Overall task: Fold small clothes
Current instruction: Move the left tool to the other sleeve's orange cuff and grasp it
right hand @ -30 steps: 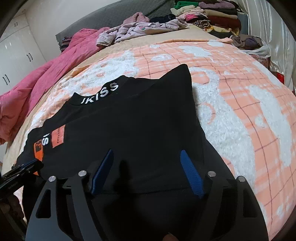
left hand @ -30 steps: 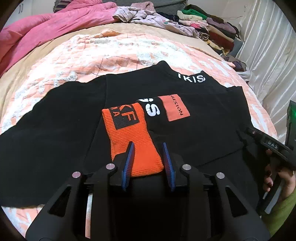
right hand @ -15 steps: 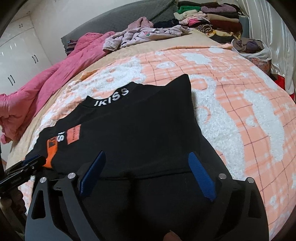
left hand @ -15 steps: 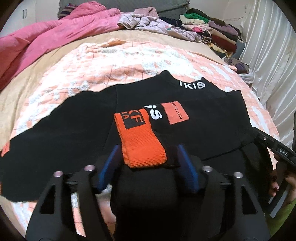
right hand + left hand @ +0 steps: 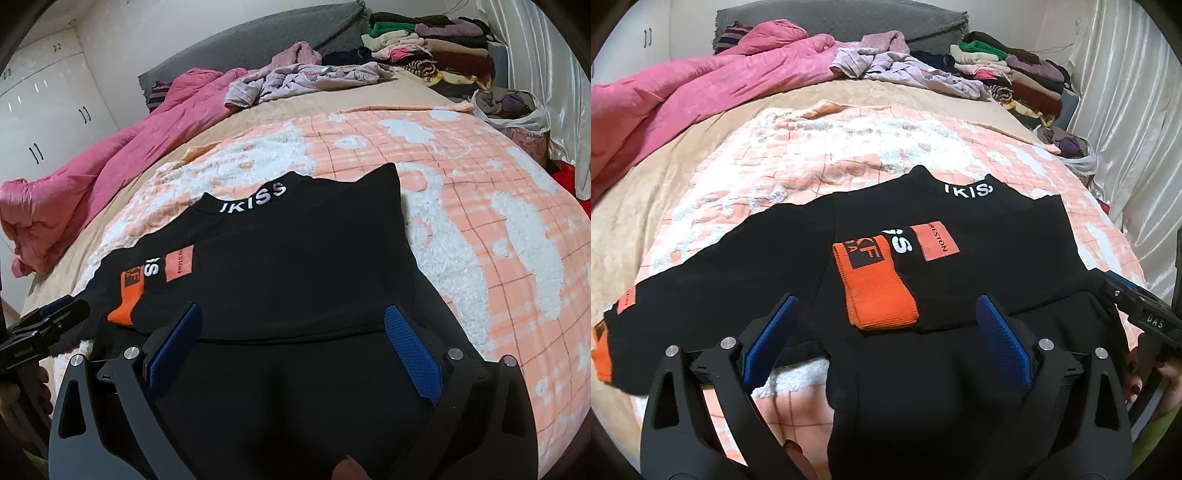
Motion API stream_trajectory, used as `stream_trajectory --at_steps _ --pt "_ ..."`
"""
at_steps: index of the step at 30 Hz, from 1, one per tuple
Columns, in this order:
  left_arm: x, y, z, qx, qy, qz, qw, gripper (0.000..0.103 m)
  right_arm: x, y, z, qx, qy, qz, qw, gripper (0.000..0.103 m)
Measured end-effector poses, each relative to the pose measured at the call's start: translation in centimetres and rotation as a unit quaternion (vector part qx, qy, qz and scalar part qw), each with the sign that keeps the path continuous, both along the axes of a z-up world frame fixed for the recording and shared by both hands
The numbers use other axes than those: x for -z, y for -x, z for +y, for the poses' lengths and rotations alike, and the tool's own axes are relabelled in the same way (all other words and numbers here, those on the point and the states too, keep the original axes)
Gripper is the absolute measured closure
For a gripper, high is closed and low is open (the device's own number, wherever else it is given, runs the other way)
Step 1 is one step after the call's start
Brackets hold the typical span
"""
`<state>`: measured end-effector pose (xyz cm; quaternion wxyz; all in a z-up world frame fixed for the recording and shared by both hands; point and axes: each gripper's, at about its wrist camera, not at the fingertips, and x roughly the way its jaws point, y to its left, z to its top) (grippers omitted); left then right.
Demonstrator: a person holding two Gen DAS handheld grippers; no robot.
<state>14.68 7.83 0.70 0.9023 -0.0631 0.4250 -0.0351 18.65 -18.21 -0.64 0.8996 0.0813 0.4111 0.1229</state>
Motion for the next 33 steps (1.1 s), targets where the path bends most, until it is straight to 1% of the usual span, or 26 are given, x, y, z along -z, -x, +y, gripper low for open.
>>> stream_trajectory --at_steps 7,16,18,19,25,28,33 --pt "-0.8 0.9 1.1 -0.015 -0.001 -0.006 0.9999 0.012 -1.5 0.9 1.4 -0.018 -0.004 -0.017 1.0 0.005" --pt "-1.8 2.8 4.7 -0.061 -0.007 -0.016 0.998 0.012 -3.1 1.3 5.2 -0.061 -0.006 -0.033 0.998 0.005" --pt "-2.1 3.3 5.7 -0.075 -0.008 -0.02 0.997 0.012 -3.4 1.4 6.3 -0.073 -0.006 -0.036 0.997 0.005" --pt "-2.2 3.4 6.0 -0.079 -0.009 -0.021 0.9966 0.01 -3.5 1.4 6.9 -0.08 -0.005 -0.037 0.996 0.005" --pt "-2.7 4.7 9.0 -0.118 -0.01 -0.026 0.9926 0.01 -4.0 2.1 10.1 -0.115 -0.002 -0.044 0.992 0.005" --pt "-2.9 5.4 10.6 -0.137 -0.007 -0.029 0.9901 0.01 -4.1 2.3 11.7 -0.133 0.002 -0.046 0.99 0.005" --pt "-3.2 6.4 12.9 -0.17 -0.011 -0.032 0.9849 0.01 -4.3 2.8 14.2 -0.16 0.009 -0.05 0.986 0.005"
